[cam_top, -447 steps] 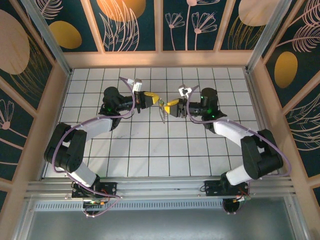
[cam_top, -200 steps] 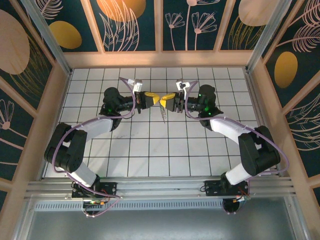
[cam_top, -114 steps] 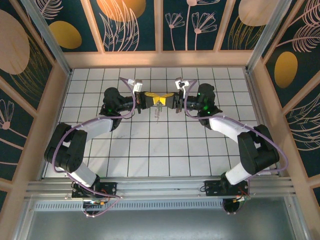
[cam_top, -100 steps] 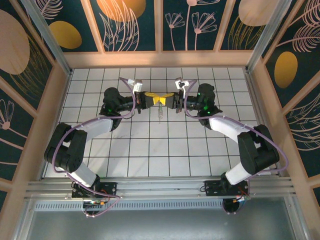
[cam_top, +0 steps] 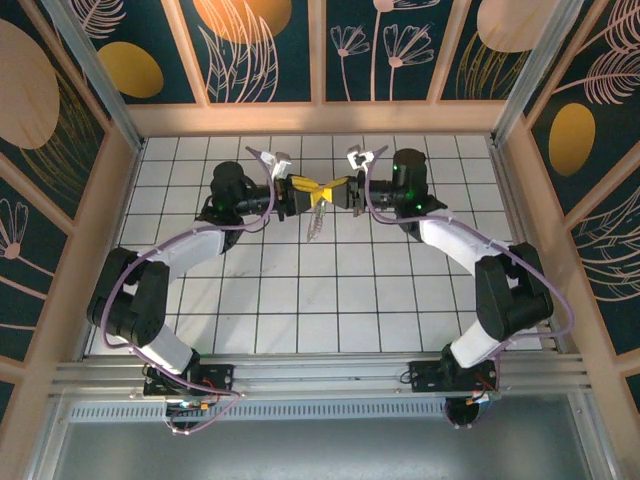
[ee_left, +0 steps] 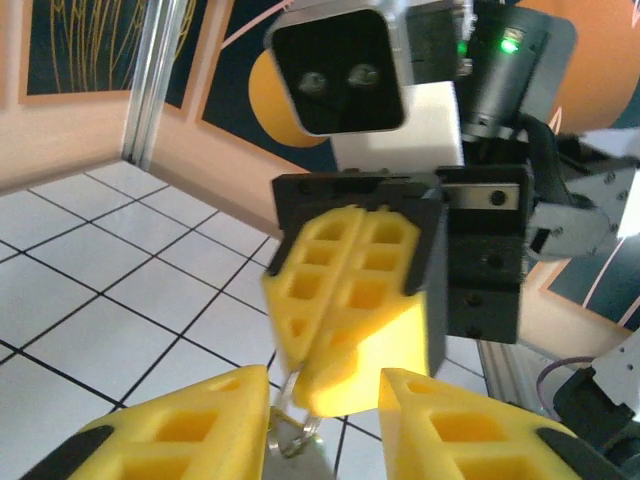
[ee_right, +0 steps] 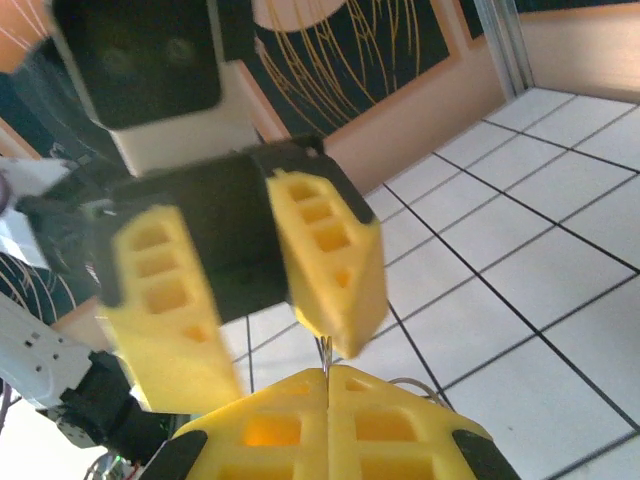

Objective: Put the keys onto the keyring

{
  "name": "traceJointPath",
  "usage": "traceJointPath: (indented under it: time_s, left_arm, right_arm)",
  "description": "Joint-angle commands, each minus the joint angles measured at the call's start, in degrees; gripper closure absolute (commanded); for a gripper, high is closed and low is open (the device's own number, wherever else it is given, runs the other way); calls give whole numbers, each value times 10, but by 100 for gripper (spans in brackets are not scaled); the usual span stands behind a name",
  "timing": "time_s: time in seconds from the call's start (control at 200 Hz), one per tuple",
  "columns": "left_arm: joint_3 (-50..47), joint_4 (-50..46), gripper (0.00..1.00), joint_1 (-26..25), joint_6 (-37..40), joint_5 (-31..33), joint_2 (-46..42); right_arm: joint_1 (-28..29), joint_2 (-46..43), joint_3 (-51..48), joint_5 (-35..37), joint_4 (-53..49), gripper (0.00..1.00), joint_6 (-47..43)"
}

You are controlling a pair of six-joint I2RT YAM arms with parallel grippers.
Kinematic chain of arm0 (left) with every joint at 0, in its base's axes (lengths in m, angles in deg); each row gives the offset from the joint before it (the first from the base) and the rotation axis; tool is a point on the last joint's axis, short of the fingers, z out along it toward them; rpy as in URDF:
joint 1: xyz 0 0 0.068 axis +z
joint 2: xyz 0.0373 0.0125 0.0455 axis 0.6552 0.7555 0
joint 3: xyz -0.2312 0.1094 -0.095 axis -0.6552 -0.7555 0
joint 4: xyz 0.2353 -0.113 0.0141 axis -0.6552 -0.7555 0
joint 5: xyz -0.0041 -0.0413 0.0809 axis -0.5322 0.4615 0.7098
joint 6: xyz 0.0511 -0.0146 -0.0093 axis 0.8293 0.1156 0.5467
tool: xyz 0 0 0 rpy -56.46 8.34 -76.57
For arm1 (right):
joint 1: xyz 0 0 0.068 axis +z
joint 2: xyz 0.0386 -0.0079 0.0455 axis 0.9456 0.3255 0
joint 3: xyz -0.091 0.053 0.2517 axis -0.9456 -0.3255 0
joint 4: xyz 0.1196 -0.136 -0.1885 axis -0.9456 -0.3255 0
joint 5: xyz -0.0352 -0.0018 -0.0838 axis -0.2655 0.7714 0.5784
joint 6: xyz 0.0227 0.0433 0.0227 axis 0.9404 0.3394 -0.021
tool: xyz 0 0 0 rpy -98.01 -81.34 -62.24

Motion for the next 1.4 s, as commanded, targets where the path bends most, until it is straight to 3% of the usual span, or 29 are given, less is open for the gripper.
traceJointPath:
  time_s: [0.0, 0.641, 1.241, 1.391]
  left_arm:
    - [36, -84, 63, 7, 70, -21, -7]
    - [148, -279, 61, 40, 196, -120, 91]
    - [154, -281, 63, 42, 190, -136, 106]
    - [151, -279, 72, 41, 190, -139, 106]
  right_arm:
    - [-14, 20, 51, -35, -101, 100, -78]
    - [-41, 142, 236, -123, -402, 100, -270]
    - [-7, 145, 229, -112, -385, 100, -262]
    - [-2, 148, 230, -108, -377, 100, -254]
